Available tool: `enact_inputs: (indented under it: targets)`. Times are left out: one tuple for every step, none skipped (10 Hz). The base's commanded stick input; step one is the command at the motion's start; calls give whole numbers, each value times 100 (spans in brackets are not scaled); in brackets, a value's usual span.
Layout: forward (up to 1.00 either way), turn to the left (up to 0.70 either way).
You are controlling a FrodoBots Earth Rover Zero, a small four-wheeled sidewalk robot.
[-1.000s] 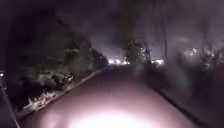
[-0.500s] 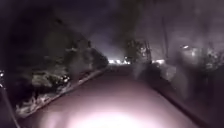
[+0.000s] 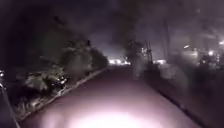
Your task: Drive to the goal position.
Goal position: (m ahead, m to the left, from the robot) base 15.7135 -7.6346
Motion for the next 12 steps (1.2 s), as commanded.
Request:
enact_inputs:
  targets:
    - [50, 0]
    - [50, 4]
    - [50, 4]
    - [50, 0]
    - [50, 3]
    - [50, 0]
    - [50, 0]
    - [50, 0]
    - [50, 0]
    - [50, 0]
    - [50, 0]
    - [50, 0]
